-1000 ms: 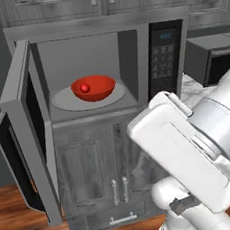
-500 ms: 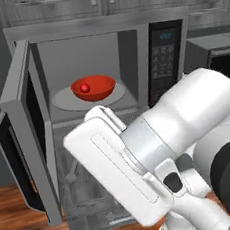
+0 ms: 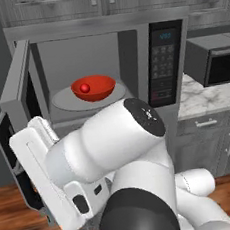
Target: Pick the tomato from the sink and place it in the bowl. Then pick the bowl and place it in the microwave. Then close the microwave door and press the start button.
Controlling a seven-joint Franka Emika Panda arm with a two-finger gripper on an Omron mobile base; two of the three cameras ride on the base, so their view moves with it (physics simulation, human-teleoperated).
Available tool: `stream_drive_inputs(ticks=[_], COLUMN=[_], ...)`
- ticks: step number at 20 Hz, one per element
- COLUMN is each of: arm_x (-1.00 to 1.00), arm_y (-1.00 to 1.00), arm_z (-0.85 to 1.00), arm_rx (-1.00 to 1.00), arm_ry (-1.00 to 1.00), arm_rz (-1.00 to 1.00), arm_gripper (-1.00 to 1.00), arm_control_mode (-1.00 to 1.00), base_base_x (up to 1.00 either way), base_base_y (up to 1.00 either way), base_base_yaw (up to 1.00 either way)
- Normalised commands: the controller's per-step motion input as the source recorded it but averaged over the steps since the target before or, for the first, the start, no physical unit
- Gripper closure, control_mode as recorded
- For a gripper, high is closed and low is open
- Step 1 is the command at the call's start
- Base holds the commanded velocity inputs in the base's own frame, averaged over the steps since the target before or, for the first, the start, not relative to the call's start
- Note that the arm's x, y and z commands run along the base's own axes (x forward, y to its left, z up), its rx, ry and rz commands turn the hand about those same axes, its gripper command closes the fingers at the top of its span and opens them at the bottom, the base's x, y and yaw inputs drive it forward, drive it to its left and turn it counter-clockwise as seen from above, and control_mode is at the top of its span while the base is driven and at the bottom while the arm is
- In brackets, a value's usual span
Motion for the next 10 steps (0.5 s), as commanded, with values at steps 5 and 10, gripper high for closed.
stream_drive_inputs(ticks=[5,10], arm_x=[0.83,0.85], arm_y=[0.55,0.45], arm_z=[-0.16,-0.21], arm_rx=[-0.17,-0.19], arm_ry=[0.00,-0.02], arm_rz=[-0.33,-0.25], arm_gripper=[-1.00,-1.00], arm_control_mode=[-1.00,-1.00], base_base_x=[0.00,0.00], base_base_y=[0.00,0.00], base_base_yaw=[0.00,0.00])
